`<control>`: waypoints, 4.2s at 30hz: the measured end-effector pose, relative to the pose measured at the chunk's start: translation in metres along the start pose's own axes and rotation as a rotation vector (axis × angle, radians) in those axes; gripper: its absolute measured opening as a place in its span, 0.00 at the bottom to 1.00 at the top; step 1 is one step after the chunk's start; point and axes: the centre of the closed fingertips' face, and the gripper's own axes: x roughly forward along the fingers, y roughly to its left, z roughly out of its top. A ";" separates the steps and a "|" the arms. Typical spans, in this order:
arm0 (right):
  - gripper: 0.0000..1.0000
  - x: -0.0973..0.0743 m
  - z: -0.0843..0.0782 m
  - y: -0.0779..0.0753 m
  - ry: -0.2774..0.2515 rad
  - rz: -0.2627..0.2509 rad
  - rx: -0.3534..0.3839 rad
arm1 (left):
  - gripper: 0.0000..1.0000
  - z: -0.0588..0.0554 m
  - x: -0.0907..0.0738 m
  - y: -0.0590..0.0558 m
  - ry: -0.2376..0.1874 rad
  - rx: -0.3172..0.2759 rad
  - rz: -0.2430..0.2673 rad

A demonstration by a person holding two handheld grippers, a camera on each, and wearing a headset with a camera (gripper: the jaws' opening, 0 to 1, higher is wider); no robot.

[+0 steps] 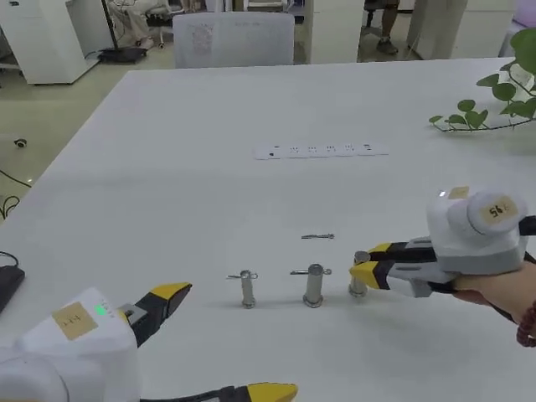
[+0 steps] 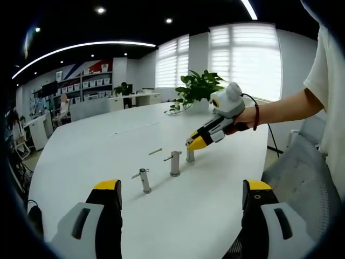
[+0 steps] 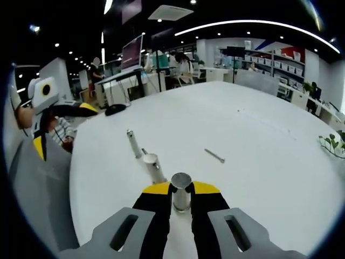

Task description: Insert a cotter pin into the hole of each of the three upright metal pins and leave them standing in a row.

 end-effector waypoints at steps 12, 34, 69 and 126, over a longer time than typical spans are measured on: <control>0.14 -0.009 -0.012 0.013 -0.019 -0.056 0.033 | 0.92 0.002 0.000 -0.006 -0.006 0.010 -0.010; 0.14 -0.010 -0.023 0.026 -0.052 -0.176 0.105 | 0.90 0.003 -0.003 -0.006 -0.015 0.010 -0.009; 0.34 -0.024 -0.021 0.028 -0.078 -0.131 0.223 | 0.93 0.000 -0.005 -0.005 -0.005 -0.003 0.006; 0.22 0.071 0.015 -0.062 0.218 0.040 -0.127 | 0.91 -0.009 0.005 0.023 0.003 -0.065 0.041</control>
